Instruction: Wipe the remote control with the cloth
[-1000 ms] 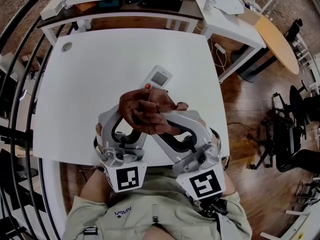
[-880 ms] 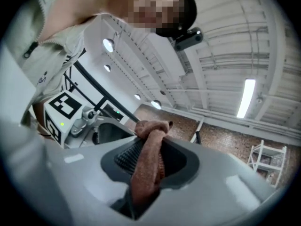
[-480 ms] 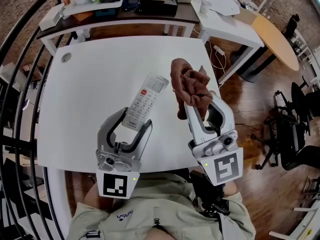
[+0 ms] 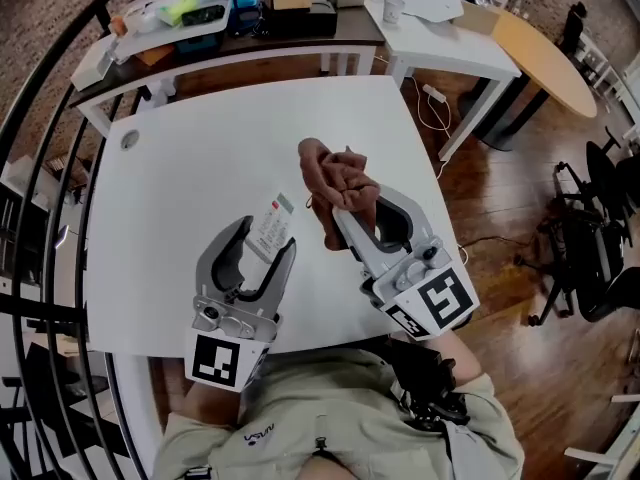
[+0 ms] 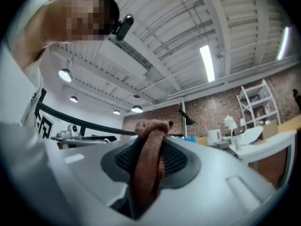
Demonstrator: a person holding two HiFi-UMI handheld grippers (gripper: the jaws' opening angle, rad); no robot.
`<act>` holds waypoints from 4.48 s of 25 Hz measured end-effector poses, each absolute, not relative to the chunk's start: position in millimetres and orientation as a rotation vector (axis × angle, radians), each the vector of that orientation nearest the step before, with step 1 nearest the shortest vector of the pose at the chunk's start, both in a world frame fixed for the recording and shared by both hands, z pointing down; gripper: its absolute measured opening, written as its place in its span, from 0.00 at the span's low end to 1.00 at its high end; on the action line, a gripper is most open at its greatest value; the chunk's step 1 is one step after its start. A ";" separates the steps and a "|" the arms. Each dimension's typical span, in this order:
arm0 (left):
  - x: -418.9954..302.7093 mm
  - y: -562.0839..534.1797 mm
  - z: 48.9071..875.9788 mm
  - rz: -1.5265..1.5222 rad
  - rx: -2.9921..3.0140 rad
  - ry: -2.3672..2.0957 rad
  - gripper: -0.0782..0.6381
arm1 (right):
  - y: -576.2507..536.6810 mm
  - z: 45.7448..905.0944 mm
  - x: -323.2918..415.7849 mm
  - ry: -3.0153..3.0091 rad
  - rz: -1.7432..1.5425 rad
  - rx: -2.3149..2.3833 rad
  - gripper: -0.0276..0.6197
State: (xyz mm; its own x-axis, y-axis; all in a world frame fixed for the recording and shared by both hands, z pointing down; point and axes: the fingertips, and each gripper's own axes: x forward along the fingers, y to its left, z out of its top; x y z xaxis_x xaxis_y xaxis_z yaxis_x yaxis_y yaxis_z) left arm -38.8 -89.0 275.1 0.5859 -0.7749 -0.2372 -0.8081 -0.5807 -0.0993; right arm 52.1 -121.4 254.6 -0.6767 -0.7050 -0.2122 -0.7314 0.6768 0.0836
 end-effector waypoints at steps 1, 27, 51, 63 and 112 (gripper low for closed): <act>-39.5 -92.2 279.1 0.226 -2.613 1.320 0.43 | -124.7 260.5 52.5 2.726 0.179 -1.164 0.20; -24.9 -116.2 255.2 0.254 -2.708 1.217 0.41 | -128.0 302.4 31.2 2.891 -0.004 -1.005 0.20; -40.3 -255.7 223.6 0.407 -2.833 1.391 0.41 | -191.3 308.2 11.9 3.060 0.291 -1.043 0.20; -35.1 -320.5 249.9 0.441 -2.897 1.446 0.41 | -260.8 343.9 38.7 3.227 0.285 -1.316 0.20; -76.3 -398.6 403.8 -0.820 -2.915 1.241 0.47 | -366.1 405.6 93.0 3.508 0.199 -1.585 0.30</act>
